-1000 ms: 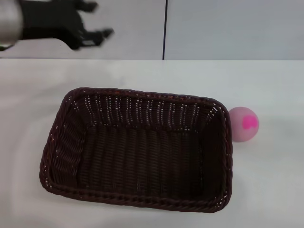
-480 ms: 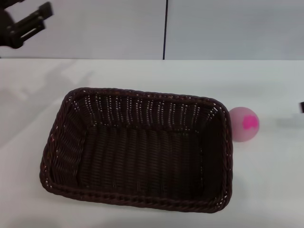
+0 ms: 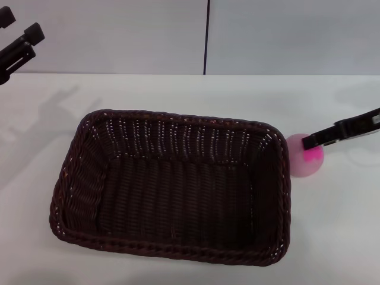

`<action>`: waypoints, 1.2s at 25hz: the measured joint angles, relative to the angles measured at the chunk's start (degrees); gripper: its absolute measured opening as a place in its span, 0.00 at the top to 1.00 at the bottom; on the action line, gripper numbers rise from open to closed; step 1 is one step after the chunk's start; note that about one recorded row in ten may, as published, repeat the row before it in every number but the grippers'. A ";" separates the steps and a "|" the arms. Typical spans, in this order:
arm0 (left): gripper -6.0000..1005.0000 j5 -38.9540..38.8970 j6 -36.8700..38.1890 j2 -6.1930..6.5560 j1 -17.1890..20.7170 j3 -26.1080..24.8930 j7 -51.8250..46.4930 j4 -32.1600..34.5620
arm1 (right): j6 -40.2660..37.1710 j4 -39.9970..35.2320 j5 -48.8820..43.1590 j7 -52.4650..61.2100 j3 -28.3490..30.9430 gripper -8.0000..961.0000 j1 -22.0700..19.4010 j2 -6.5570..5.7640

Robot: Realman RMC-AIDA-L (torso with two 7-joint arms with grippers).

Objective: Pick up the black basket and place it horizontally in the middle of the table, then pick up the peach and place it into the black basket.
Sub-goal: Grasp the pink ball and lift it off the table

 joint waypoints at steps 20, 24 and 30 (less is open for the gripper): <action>0.37 -0.15 0.21 0.00 -1.06 -0.79 0.71 -1.98 | 4.54 -2.50 2.96 -1.23 -3.54 0.62 -2.61 2.16; 0.37 -0.17 0.35 0.00 -0.94 -0.79 0.71 -2.15 | 0.25 -17.54 5.81 1.55 -4.09 0.69 -6.64 3.27; 0.37 -0.21 0.62 -0.16 -0.98 -0.78 0.71 -3.10 | -6.79 -34.08 12.91 3.94 -7.17 0.74 -8.39 4.52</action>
